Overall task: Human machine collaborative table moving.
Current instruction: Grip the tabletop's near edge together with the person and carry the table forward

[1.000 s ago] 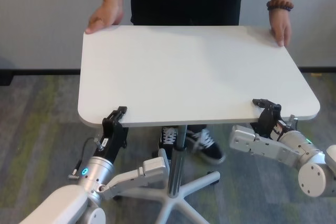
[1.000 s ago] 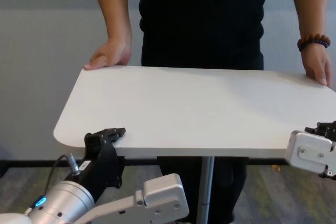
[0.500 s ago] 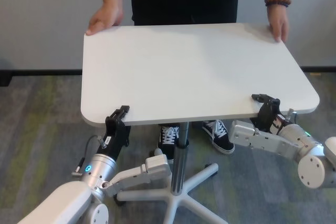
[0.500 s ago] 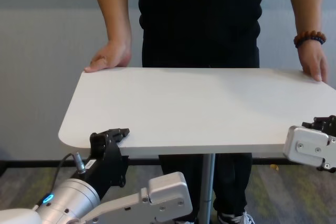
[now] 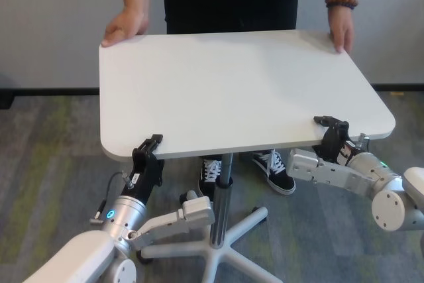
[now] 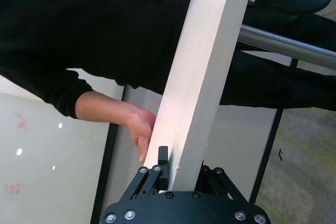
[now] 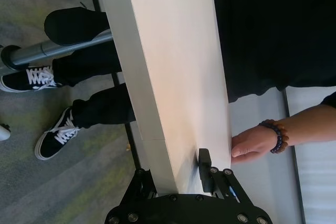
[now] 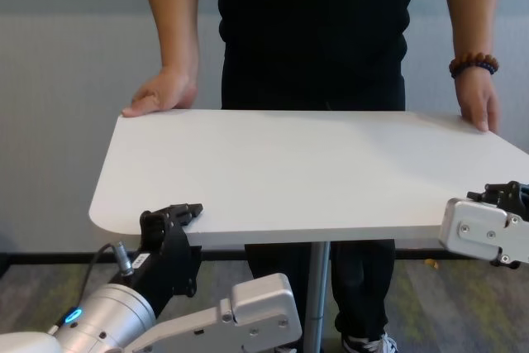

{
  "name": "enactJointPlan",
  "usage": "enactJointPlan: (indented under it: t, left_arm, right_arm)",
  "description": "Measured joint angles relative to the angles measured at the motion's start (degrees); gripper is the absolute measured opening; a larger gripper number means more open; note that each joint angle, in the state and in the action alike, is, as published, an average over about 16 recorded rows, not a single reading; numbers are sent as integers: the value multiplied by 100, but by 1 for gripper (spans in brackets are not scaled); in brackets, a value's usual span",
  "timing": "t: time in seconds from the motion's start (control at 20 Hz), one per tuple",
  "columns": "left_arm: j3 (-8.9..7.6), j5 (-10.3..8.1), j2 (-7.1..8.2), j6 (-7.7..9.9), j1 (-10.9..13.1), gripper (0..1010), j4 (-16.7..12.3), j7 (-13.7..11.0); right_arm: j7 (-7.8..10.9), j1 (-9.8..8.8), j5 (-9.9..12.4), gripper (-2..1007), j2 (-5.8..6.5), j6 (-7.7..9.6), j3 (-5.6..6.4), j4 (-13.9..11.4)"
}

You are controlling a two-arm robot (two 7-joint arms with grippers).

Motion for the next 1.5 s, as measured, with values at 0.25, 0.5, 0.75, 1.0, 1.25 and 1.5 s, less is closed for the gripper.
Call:
enactJointPlan:
  t: [0.25, 0.5, 0.75, 1.0, 1.25, 1.5]
  left_arm:
    - [-2, 1, 9, 0, 15, 257, -20, 0]
    - [-4, 1, 15, 0, 24, 257, -33, 0]
    - [-5, 1, 19, -1, 27, 257, -41, 0]
    - [-7, 1, 22, -1, 28, 257, -45, 0]
    - [-9, 0, 24, -2, 30, 257, -48, 0]
    - [-11, -3, 28, -4, 34, 257, -57, -1]
  right_arm:
    - [-98, 190, -18, 359, -92, -138, -60, 357]
    - [-174, 345, -25, 359, -162, -239, -124, 640]
    - [-220, 445, -39, 359, -204, -276, -191, 802]
    - [-230, 476, -57, 359, -216, -246, -247, 832]
    - [-218, 466, -73, 359, -208, -180, -284, 786]
    - [-203, 449, -83, 360, -198, -126, -301, 740]
